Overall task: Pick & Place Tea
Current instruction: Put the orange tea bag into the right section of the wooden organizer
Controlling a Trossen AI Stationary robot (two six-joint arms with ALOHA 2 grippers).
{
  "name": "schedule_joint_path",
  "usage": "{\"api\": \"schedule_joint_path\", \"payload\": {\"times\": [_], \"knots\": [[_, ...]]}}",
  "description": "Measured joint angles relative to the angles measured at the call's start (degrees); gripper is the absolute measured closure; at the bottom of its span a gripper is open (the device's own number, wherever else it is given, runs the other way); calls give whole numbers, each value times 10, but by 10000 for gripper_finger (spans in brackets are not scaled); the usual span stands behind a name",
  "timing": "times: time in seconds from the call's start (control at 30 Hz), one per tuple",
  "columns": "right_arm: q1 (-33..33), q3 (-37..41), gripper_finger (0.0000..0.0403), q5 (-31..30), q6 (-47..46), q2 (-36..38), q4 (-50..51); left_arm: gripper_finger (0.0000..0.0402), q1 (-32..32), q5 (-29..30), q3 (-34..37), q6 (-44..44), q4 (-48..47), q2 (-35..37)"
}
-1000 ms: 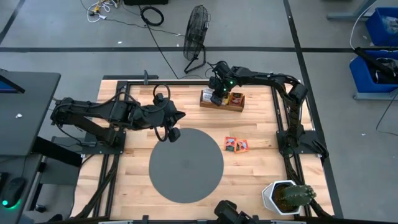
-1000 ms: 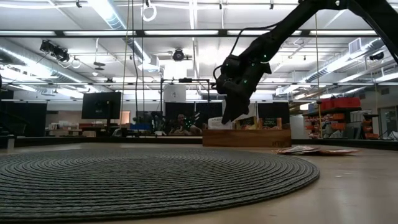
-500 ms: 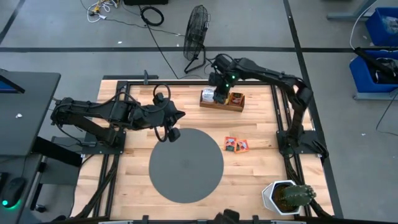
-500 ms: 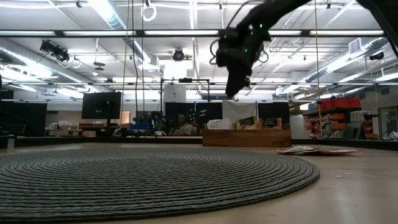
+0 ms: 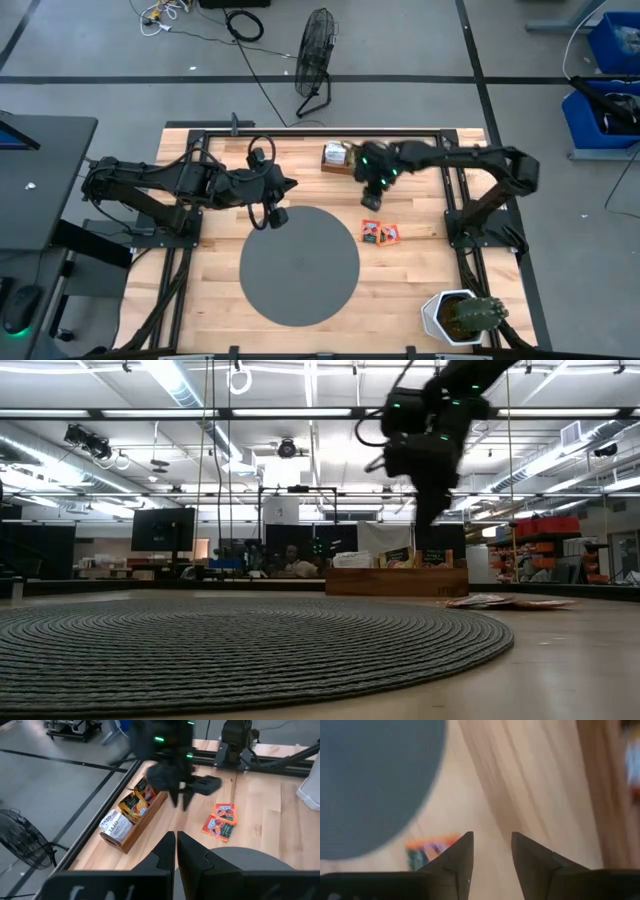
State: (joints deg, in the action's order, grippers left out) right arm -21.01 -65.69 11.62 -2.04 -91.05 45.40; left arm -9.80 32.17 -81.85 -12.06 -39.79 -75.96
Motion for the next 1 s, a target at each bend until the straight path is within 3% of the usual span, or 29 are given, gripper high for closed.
{"api": "schedule_joint_path", "payload": {"times": [0.1,0.3,0.67,1.0], "knots": [[28,76,264,-40,-45,39,-18,383,0,0,0,13,1,0],[65,170,264,-47,-110,72,-59,383,11,0,0,16,2,0],[152,224,230,-50,-46,71,-178,383,29,-24,0,17,19,0],[149,276,204,-69,-48,71,-227,383,29,-24,0,3,19,0]]}}
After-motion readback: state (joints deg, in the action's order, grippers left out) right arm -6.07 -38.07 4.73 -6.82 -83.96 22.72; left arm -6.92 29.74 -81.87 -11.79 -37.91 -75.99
